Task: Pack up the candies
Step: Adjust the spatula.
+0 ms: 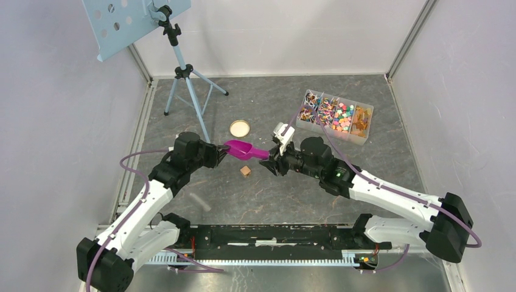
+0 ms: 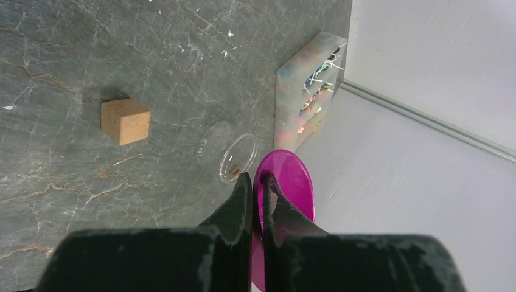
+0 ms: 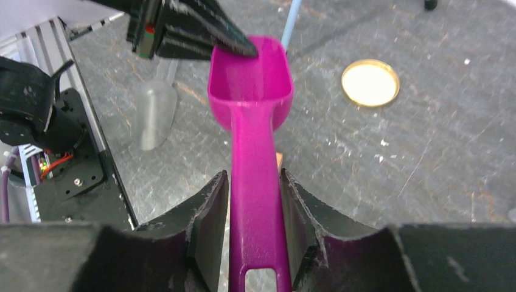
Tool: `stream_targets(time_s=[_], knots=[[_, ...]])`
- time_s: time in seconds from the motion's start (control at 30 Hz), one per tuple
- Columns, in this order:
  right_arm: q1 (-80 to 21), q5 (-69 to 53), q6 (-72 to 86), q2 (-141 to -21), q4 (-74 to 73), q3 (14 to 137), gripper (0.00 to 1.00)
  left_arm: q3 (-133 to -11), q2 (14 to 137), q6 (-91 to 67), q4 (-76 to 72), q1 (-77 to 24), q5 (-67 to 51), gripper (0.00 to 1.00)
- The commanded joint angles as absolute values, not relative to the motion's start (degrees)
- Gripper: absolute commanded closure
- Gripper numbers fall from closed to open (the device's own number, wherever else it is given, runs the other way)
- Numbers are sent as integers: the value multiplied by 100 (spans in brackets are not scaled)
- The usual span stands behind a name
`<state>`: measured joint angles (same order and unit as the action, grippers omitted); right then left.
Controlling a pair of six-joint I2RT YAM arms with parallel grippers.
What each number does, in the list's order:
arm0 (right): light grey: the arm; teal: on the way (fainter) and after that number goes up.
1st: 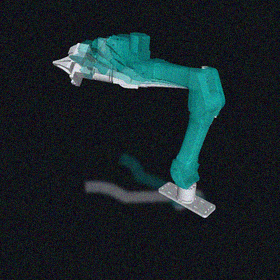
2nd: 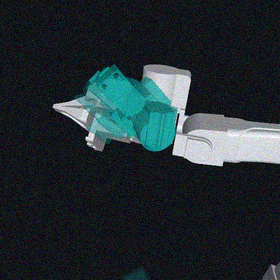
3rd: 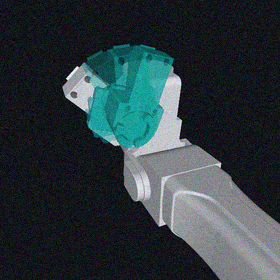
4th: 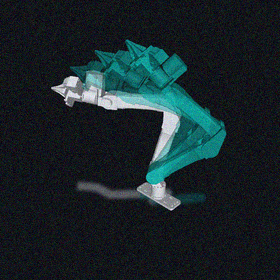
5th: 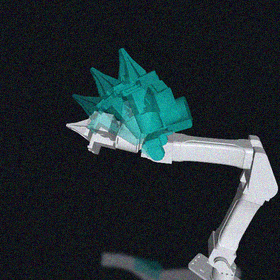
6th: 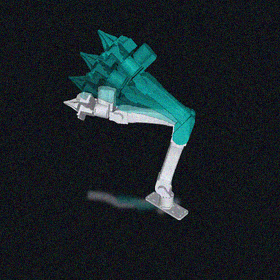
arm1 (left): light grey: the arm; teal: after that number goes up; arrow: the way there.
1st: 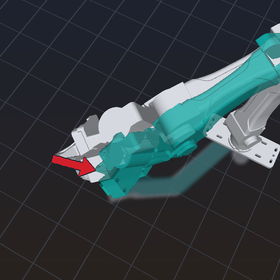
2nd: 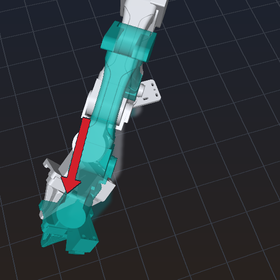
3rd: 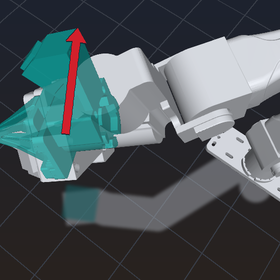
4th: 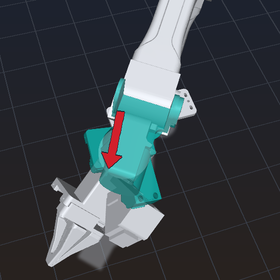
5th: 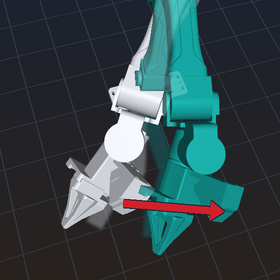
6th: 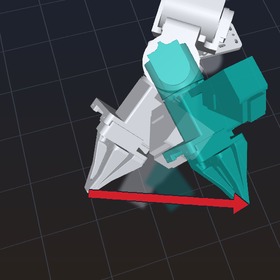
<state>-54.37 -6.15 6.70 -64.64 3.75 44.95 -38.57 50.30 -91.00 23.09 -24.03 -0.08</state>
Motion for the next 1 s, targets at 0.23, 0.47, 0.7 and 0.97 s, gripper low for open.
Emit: stream_targets(time_s=[0.23, 0.47, 0.7, 0.97], knots=[[-5466, -770, 756, -6359, 1309, 4547, 56, -3821, 4985, -9410, 2217, -2426, -154, 98], [-5466, -781, 802, -6503, 1009, 4577, 42, -3804, 4971, -9473, 2183, -2420, -162, 98], [-5459, -740, 790, -6646, 656, 4683, 46, -3793, 4999, -9509, 2125, -2424, -168, 98], [-5458, -816, 875, -6442, 1260, 4450, 95, -3720, 4948, -9496, 2084, -2427, -180, 92]])
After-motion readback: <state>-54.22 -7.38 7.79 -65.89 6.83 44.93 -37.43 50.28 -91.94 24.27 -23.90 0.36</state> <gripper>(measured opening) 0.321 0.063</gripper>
